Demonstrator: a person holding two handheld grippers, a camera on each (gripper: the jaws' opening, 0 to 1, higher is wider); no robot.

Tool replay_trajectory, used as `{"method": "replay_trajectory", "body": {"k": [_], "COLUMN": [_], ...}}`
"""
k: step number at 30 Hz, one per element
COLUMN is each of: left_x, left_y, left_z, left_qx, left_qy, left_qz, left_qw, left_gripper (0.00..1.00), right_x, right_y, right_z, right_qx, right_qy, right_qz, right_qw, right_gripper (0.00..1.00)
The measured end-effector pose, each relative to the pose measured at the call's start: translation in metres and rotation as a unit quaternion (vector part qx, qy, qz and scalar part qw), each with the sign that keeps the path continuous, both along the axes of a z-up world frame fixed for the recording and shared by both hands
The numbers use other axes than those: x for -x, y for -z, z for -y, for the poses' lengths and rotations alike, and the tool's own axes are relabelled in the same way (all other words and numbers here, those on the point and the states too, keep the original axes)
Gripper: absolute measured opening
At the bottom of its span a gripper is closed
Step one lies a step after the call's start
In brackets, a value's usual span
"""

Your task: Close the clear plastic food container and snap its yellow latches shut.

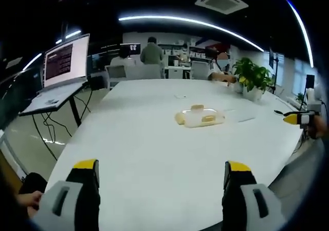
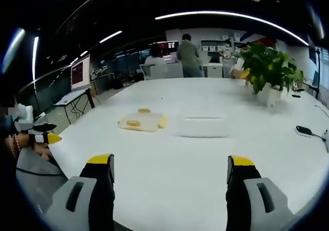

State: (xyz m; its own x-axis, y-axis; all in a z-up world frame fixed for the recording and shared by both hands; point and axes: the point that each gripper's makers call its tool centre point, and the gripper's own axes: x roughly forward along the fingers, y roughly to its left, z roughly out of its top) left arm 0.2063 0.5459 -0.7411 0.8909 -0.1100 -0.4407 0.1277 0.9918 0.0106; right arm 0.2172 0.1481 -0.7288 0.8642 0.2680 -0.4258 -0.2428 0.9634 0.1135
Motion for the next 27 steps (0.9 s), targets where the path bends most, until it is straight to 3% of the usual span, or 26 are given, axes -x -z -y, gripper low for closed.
{"method": "replay_trajectory", "body": {"k": [13, 20, 25, 27], "left_x": [0.002, 0.001, -0.001, 0.001], "left_y": [0.006, 0.0, -0.001, 0.003], "left_z": [-0.005, -0.009, 0.0, 0.004], "left_qx": [0.0, 0.024, 0.013, -0.001], "left_qy": [-0.008, -0.026, -0.004, 0.01], "left_qz": [-0.015, -0.001, 0.004, -0.01], "left_qw": [0.9998, 0.9994, 0.9999, 0.9999], "left_gripper": [0.99, 0.99, 0.99, 0.99], "right_x": [0.001, 0.002, 0.002, 0.002], "right_y": [0.002, -0.001, 0.0, -0.004], "right_z": [-0.008, -0.012, -0.009, -0.005], "right_qx": [-0.01, 0.013, 0.01, 0.002], "right_qy": [-0.02, -0.033, -0.028, -0.021], "right_qz": [-0.006, 0.002, 0.001, 0.009], "right_qw": [0.9997, 0.9994, 0.9996, 0.9997], "right_gripper": [0.88, 0.89, 0.88, 0.88]}}
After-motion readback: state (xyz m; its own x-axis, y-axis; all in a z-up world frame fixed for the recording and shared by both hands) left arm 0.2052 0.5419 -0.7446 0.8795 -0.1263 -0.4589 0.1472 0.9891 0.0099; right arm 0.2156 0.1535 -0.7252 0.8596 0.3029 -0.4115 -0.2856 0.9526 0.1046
